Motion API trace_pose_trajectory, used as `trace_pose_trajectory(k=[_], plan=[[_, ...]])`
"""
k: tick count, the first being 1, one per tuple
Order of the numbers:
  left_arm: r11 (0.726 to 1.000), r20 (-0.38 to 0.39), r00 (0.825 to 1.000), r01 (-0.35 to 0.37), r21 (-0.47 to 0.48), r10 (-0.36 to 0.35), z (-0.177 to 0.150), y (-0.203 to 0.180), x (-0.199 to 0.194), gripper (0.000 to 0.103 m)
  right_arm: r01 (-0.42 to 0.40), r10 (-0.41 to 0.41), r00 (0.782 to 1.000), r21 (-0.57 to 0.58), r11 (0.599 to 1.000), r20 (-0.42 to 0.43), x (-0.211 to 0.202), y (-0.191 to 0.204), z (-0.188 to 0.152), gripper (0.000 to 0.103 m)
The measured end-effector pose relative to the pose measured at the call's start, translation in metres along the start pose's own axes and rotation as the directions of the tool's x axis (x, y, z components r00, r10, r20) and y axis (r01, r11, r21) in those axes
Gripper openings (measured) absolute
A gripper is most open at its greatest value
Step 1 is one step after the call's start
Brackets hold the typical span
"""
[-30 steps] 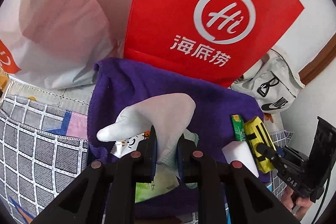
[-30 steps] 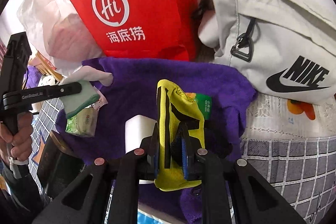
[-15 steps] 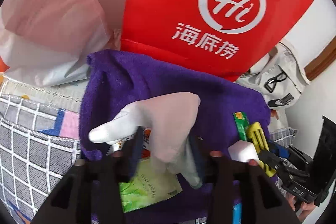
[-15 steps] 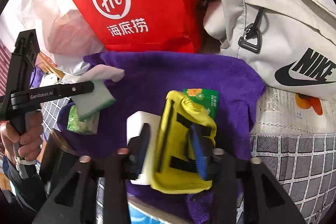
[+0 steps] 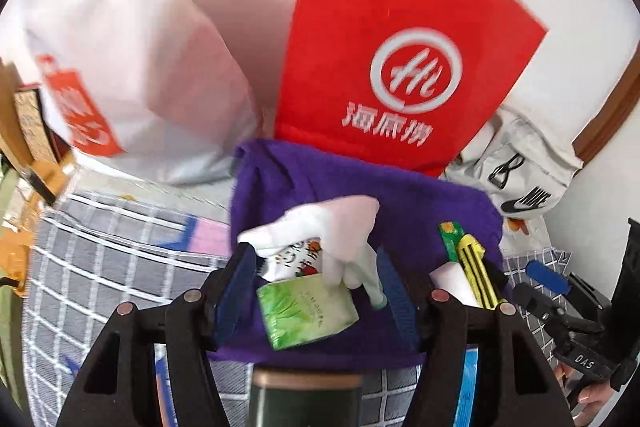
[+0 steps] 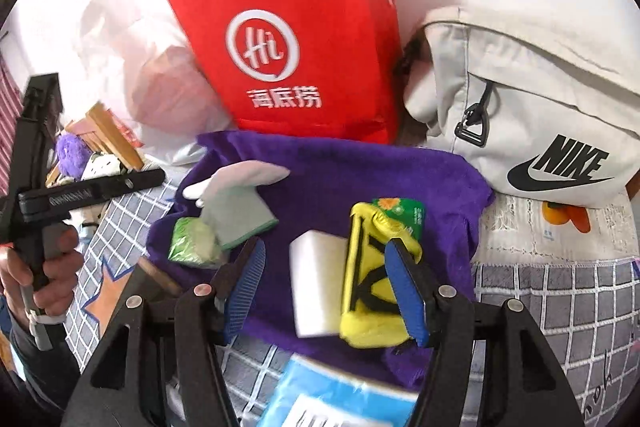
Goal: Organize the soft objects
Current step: 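Withdraw both grippers from the towel back over the bed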
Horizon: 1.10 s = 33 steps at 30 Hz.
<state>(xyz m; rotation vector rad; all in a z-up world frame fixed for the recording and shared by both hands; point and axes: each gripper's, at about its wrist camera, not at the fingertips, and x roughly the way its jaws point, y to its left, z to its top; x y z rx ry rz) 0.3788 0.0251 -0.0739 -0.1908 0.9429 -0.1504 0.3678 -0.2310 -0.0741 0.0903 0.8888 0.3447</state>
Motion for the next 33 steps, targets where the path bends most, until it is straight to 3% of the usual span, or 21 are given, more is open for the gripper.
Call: trace_pose_trajectory(k=[6, 9, 14, 20, 25, 27, 33], plan=[[1.000, 0.031, 0.999, 0.023, 0.002, -0.023, -0.017, 0.007, -0.044, 0.061, 0.030, -0.029, 0.999, -0.018, 0.999, 0.032, -0.032, 0.018, -0.022, 0.062], [0.999, 0.030, 0.999, 0.026, 0.020, -0.026, -0.030, 0.007, -0.064, 0.061, -0.004, 0.003, 0.999, 0.014, 1.000, 0.038, -0.047, 0.022, -0.039, 0.062], [0.999, 0.057, 0.998, 0.018, 0.034, -0.019, -0.060, 0.012, -0.093, 0.061, -0.034, 0.034, 0.999, 0.033, 0.999, -0.006, -0.065, 0.033, -0.072, 0.062], [0.999, 0.040, 0.999, 0.014, 0.029, -0.015, -0.099, 0.016, -0.104, 0.061, -0.022, 0.020, 0.999, -0.039, 0.999, -0.051, -0.082, 0.057, -0.119, 0.061], [0.999, 0.051, 0.998, 0.042, 0.019, -0.043, -0.121, 0.013, -0.116, 0.061, -0.057, 0.051, 0.994, -0.060, 0.997, -0.094, -0.093, 0.069, -0.155, 0.032], [0.998, 0.060, 0.997, 0.054, 0.017, -0.055, -0.130, 0.013, -0.120, 0.061, -0.062, 0.053, 0.993, -0.075, 0.995, -0.109, -0.095, 0.073, -0.166, 0.025], [0.998, 0.030, 0.998, 0.062, 0.018, -0.062, -0.163, 0.018, -0.115, 0.061, -0.068, 0.054, 0.985, -0.080, 0.995, -0.164, -0.081, 0.077, -0.202, 0.021]])
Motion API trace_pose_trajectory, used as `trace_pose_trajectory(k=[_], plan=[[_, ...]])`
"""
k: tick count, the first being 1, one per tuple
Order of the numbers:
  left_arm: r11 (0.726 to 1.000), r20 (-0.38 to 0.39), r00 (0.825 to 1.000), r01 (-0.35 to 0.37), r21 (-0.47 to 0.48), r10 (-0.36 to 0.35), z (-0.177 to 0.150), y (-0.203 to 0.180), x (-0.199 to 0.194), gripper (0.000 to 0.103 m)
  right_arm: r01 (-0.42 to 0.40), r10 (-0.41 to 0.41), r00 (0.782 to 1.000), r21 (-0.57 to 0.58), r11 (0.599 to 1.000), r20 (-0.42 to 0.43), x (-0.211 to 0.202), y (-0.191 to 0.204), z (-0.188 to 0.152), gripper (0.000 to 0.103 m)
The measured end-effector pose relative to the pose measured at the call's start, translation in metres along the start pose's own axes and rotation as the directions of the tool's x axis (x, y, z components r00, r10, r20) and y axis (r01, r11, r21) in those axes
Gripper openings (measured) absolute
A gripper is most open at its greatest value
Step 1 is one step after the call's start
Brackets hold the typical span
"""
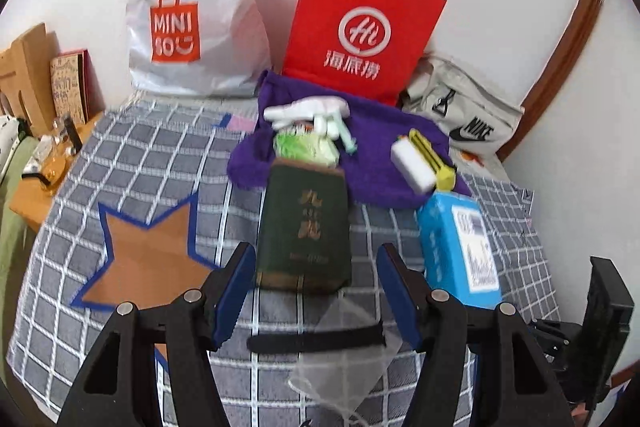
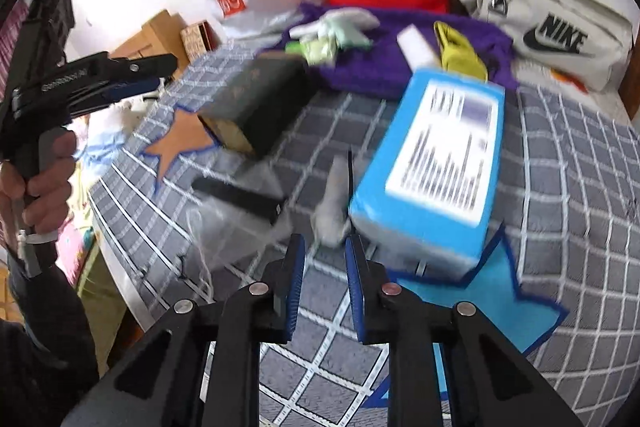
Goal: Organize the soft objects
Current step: 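Withdraw both grippers from the towel back over the bed, then reach the left gripper to the black strap on the mesh bag and grasp it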
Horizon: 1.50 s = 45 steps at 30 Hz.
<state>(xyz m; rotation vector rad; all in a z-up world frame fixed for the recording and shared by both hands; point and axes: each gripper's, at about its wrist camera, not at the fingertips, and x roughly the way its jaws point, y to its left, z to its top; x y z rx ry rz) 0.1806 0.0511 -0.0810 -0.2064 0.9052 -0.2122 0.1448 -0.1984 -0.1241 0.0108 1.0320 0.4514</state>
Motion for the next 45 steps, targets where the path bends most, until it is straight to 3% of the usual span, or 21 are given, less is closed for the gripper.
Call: trace_pose_trajectory(k=[12, 15, 26, 36, 41, 45], plan=[[0.998, -0.035, 0.999, -0.022, -0.064, 0.020, -0.044, 0.029, 0.004, 0.061, 0.052, -0.054, 0.997, -0.036, 0.998, -0.050, 0.055, -0.005, -0.008, 0.021], [0.997, -0.042, 0.999, -0.027, -0.070, 0.024, -0.046, 0.030, 0.006, 0.061, 0.079, -0.080, 0.996, -0.050, 0.996, -0.031, 0.061, -0.005, -0.009, 0.008], [0.998, -0.037, 0.999, -0.040, -0.054, 0.038, -0.056, 0.022, -0.005, 0.061, 0.068, -0.064, 0.996, -0.063, 0.996, 0.053, 0.017, 0.004, -0.028, 0.007], [0.996, -0.080, 0.994, -0.077, -0.053, 0.072, -0.073, 0.033, 0.003, 0.061, 0.133, -0.132, 0.991, -0.047, 0.990, 0.017, -0.004, -0.009, -0.077, 0.007], [0.996, -0.105, 0.992, -0.075, -0.052, 0.069, -0.078, 0.035, 0.019, 0.061, 0.137, -0.138, 0.990, -0.044, 0.990, -0.012, 0.003, -0.015, -0.085, 0.007], [0.997, -0.112, 0.991, -0.072, 0.001, 0.072, -0.078, 0.028, 0.030, 0.061, 0.135, -0.136, 0.991, -0.047, 0.990, -0.016, 0.011, -0.016, -0.083, 0.008]])
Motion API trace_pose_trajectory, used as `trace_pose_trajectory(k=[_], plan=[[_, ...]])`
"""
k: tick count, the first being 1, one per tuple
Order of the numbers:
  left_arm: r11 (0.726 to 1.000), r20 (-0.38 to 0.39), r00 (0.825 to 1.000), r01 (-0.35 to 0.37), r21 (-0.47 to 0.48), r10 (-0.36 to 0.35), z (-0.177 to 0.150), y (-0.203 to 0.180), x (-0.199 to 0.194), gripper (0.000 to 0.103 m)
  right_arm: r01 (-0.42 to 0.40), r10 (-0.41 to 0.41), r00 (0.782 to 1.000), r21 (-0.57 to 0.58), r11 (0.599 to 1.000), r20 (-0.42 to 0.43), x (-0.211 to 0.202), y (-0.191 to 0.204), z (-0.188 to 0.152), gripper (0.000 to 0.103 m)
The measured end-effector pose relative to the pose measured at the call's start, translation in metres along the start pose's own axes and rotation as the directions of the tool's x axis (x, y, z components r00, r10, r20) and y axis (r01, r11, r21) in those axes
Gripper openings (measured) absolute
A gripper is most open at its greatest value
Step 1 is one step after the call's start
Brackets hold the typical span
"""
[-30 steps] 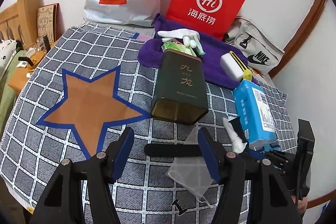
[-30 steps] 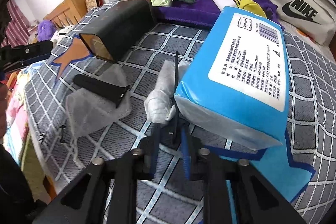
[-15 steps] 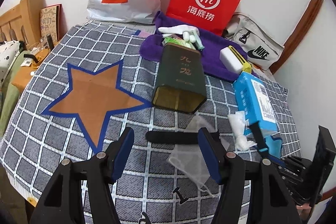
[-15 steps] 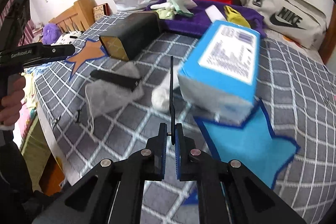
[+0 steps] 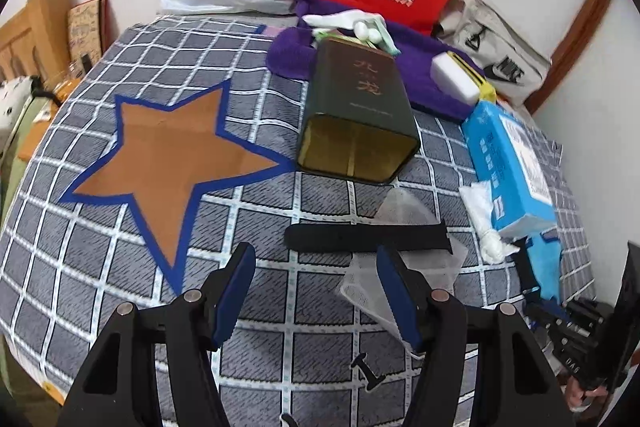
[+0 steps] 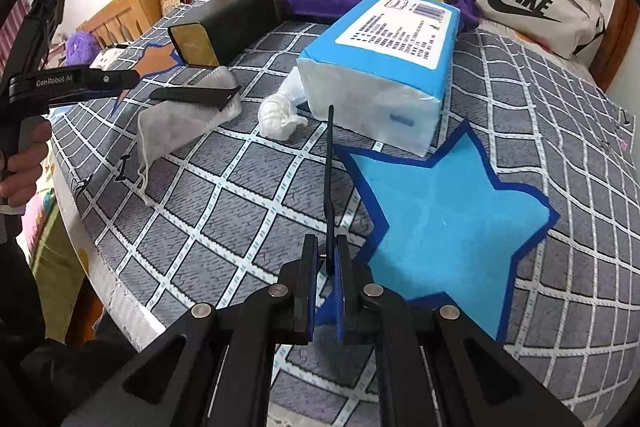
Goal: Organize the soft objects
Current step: 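Reach the left gripper to the black strap on the mesh bag and grasp it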
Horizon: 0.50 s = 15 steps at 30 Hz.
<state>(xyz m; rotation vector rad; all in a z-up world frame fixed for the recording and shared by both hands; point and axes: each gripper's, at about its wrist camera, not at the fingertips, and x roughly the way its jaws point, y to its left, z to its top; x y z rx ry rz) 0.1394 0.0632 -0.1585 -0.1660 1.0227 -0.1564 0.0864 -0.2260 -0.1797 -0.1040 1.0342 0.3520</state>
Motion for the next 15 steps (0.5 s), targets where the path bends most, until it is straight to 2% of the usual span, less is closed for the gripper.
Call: trace_pose_trajectory(k=[8, 15], plan=[[0.999, -0.014, 0.999, 0.043, 0.031, -0.042, 0.015, -0.010, 0.018, 0.061, -0.026, 0.026, 0.999, 0.014, 1.000, 0.021, 0.013, -0.004, 0.017, 0.008], [0.991, -0.026, 0.998, 0.062, 0.118, -0.059, 0.031, -0.027, 0.035, 0.061, -0.050, 0.049, 0.998, 0.022, 0.999, 0.044, 0.018, -0.007, 0.024, 0.007]])
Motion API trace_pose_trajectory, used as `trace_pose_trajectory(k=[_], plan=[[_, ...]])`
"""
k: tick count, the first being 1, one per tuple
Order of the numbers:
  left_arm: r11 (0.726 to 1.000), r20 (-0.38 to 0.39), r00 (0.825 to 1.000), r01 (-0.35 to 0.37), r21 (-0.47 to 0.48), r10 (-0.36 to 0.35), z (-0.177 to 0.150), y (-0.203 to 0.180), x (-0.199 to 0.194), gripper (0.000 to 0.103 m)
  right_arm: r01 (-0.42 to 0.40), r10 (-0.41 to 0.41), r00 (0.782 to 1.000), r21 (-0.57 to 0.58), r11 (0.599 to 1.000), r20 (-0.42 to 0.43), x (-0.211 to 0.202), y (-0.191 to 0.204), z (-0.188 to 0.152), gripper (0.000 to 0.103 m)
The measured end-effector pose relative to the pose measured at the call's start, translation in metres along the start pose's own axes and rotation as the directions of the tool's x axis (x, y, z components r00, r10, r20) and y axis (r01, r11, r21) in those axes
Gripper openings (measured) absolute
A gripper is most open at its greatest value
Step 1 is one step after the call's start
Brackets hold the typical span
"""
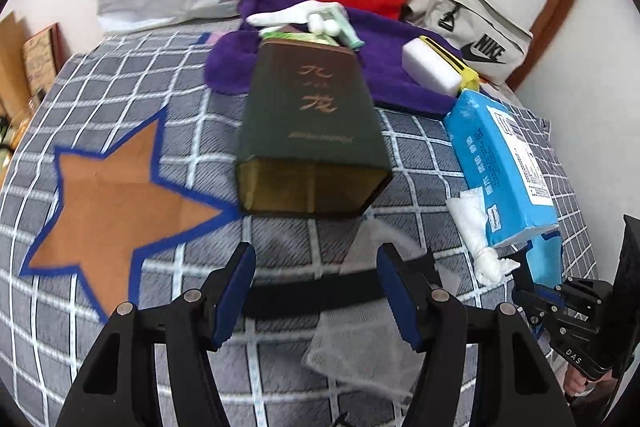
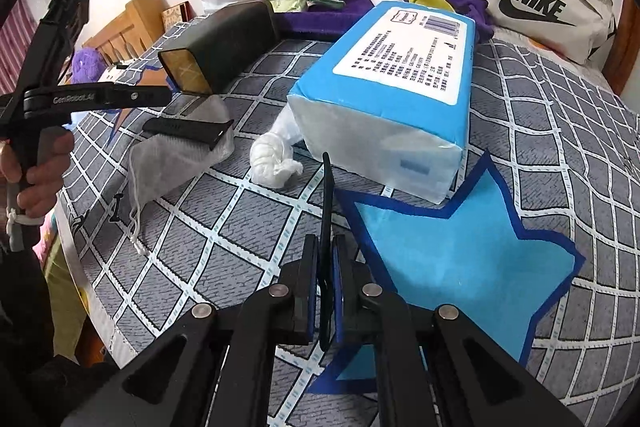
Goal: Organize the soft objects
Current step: 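Reach the left gripper to the black strap on the mesh bag and grasp it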
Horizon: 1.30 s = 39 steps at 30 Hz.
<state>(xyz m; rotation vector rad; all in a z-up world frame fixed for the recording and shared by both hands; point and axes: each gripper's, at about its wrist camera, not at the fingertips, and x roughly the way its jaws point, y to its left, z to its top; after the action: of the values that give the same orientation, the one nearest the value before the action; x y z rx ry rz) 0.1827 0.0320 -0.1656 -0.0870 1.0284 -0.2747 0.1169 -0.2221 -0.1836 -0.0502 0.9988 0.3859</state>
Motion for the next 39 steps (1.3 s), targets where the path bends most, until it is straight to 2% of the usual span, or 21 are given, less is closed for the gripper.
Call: trace_pose_trajectory(k=[3, 6, 7, 11, 13, 20, 24, 27, 30, 31, 33, 34, 35, 37, 39], plan=[[1.000, -0.021, 1.000, 0.001, 0.016, -0.001, 0.004, -0.001, 0.010, 0.061, 0.003, -0.003, 1.000, -0.015, 1.000, 0.004, 0.000, 0.002, -0.001, 0.007], [0.999, -0.084, 0.995, 0.050, 0.005, -0.049, -0.002, 0.003, 0.020, 0.061, 0.003, -0.003, 1.000, -0.018, 1.000, 0.006, 0.000, 0.001, -0.001, 0.007], [0.998, -0.067, 0.996, 0.061, 0.005, -0.061, -0.005, 0.005, 0.017, 0.060, 0.002, -0.002, 1.000, -0.020, 1.000, 0.006, 0.000, 0.001, -0.001, 0.007], [0.992, -0.092, 0.987, 0.127, -0.027, -0.129, -0.017, 0.011, 0.007, 0.060, -0.001, 0.001, 1.000, -0.024, 1.000, 0.005, -0.001, 0.001, -0.001, 0.007], [0.991, -0.102, 0.986, 0.136, -0.006, -0.136, -0.027, 0.007, 0.002, 0.060, 0.002, -0.002, 1.000, -0.023, 1.000, 0.005, -0.001, 0.001, -0.001, 0.007], [0.988, -0.152, 0.983, 0.119, 0.097, -0.104, -0.052, -0.020, -0.009, 0.060, 0.018, -0.018, 1.000, -0.028, 0.999, 0.002, -0.008, 0.003, -0.010, 0.007], [0.987, -0.132, 0.989, 0.078, 0.140, -0.059, -0.051, -0.031, -0.009, 0.061, 0.025, -0.025, 1.000, -0.009, 1.000, 0.009, -0.013, -0.001, -0.014, 0.007], [0.983, -0.118, 0.993, 0.021, 0.185, 0.001, -0.046, -0.039, -0.001, 0.061, 0.033, -0.033, 0.999, -0.002, 0.999, 0.018, -0.017, -0.004, -0.016, 0.007], [0.956, -0.108, 0.989, -0.065, 0.286, 0.100, -0.050, -0.056, 0.007, 0.062, 0.039, -0.039, 0.999, 0.011, 0.999, 0.030, -0.023, -0.007, -0.017, 0.007], [0.954, -0.100, 0.989, -0.077, 0.291, 0.111, -0.050, -0.057, 0.007, 0.060, 0.039, -0.039, 0.999, 0.015, 0.999, 0.036, -0.025, -0.008, -0.017, 0.007], [0.954, -0.084, 0.988, -0.098, 0.285, 0.127, -0.049, -0.055, 0.004, 0.047, 0.038, -0.039, 0.998, 0.022, 0.999, 0.053, -0.031, -0.010, -0.016, 0.006], [0.957, -0.080, 0.988, -0.105, 0.269, 0.131, -0.048, -0.051, 0.002, 0.034, 0.036, -0.038, 0.997, 0.025, 0.999, 0.063, -0.034, -0.010, -0.016, 0.006], [0.964, -0.081, 0.989, -0.101, 0.246, 0.124, -0.046, -0.046, 0.000, 0.027, 0.029, -0.031, 0.997, 0.028, 0.999, 0.077, -0.038, -0.010, -0.015, 0.006], [0.976, -0.085, 0.992, -0.072, 0.206, 0.091, -0.044, -0.035, -0.006, 0.021, 0.008, -0.010, 0.995, 0.023, 1.000, 0.099, -0.045, -0.008, -0.013, 0.005], [0.980, -0.078, 0.995, -0.049, 0.194, 0.065, -0.042, -0.032, -0.008, 0.021, -0.004, 0.002, 0.993, 0.012, 1.000, 0.118, -0.051, -0.005, -0.010, 0.005]])
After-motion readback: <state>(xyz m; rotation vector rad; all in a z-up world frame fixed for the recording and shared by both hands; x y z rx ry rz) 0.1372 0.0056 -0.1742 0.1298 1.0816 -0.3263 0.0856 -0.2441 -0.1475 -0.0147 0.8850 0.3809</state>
